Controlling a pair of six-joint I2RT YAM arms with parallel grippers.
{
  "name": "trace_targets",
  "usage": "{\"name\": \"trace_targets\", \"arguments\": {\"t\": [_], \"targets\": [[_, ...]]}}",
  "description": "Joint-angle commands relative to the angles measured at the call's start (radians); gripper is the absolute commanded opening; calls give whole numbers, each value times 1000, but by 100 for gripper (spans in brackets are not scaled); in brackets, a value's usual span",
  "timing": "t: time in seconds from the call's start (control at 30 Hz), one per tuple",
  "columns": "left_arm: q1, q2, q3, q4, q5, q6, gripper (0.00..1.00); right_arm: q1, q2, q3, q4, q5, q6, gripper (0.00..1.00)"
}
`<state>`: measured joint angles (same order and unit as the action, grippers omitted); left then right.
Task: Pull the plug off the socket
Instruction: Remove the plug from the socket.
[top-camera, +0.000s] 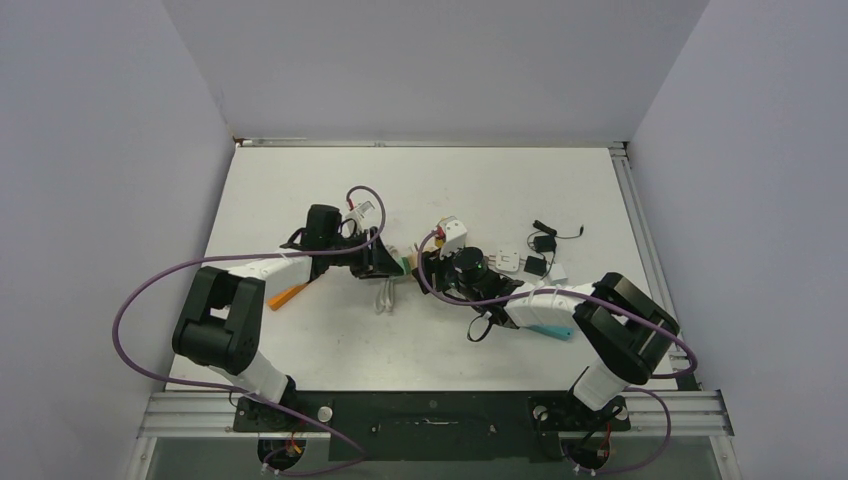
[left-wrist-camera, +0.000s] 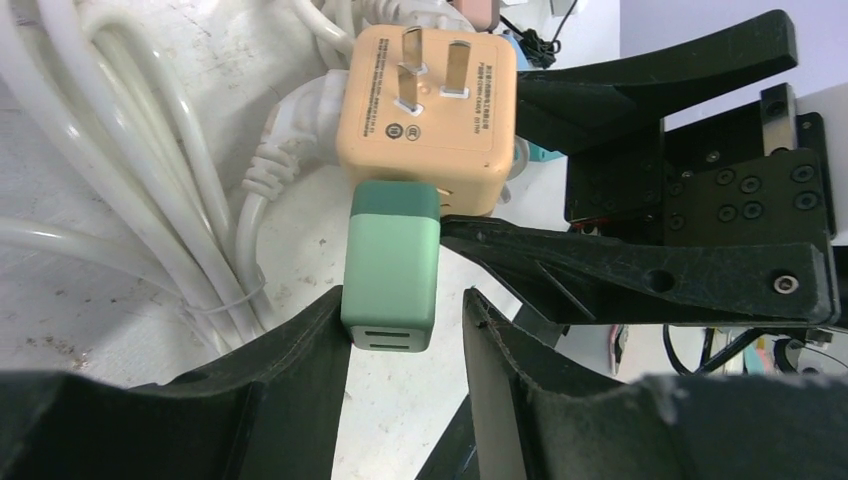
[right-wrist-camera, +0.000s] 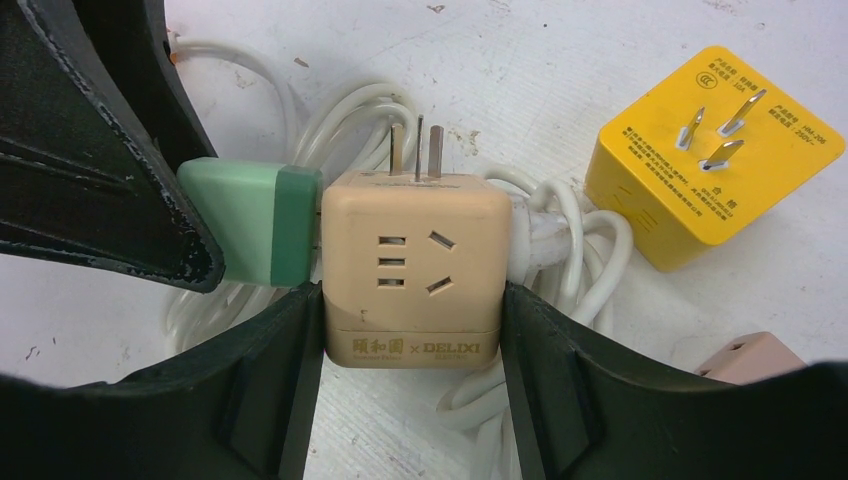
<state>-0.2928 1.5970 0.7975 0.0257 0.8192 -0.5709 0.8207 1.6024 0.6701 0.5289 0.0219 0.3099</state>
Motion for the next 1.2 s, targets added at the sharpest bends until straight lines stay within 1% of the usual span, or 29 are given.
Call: {"name": "trace_targets", "arguments": {"t": [0.0, 0.07, 0.17, 0.3, 0.37, 0.47, 0.63, 0.7, 0.73, 0.87, 0.97, 1.03, 1.17], "targets": [[7, 4, 41, -62, -58, 48, 40, 13, -30, -18, -28, 0, 9, 5], [10, 14, 40, -76, -72, 44, 39, 17, -30, -17, -28, 0, 8, 5], [18, 35, 41, -95, -89, 40, 35, 23, -30, -17, -27, 2, 5, 5], [23, 43, 32, -47, -45, 10, 29, 25, -28, -15, -26, 4, 3, 5], [22, 36, 22, 5, -21, -4, 29, 25, -26, -15, -27, 2, 4, 5], [22, 31, 12, 50, 12, -25, 32, 25, -25, -15, -24, -4, 7, 5], [21, 41, -3, 117, 62, -68, 32, 26, -24, -15, -21, -11, 8, 5], [21, 40, -4, 121, 59, -69, 32, 26, -25, -15, -23, -10, 7, 5], [21, 38, -3, 112, 55, -64, 30, 25, -28, -16, -24, -8, 7, 5], [22, 34, 6, 69, 27, -37, 13, 25, -30, -17, -27, 7, 11, 5], [27, 35, 10, 55, 18, -30, 7, 22, -32, -17, -34, 22, 16, 5], [30, 34, 12, 47, 17, -26, 0, 22, -34, -17, -38, 37, 24, 5], [30, 16, 12, 34, -6, -3, 0, 8, -37, -18, -55, 72, 43, 5]]}}
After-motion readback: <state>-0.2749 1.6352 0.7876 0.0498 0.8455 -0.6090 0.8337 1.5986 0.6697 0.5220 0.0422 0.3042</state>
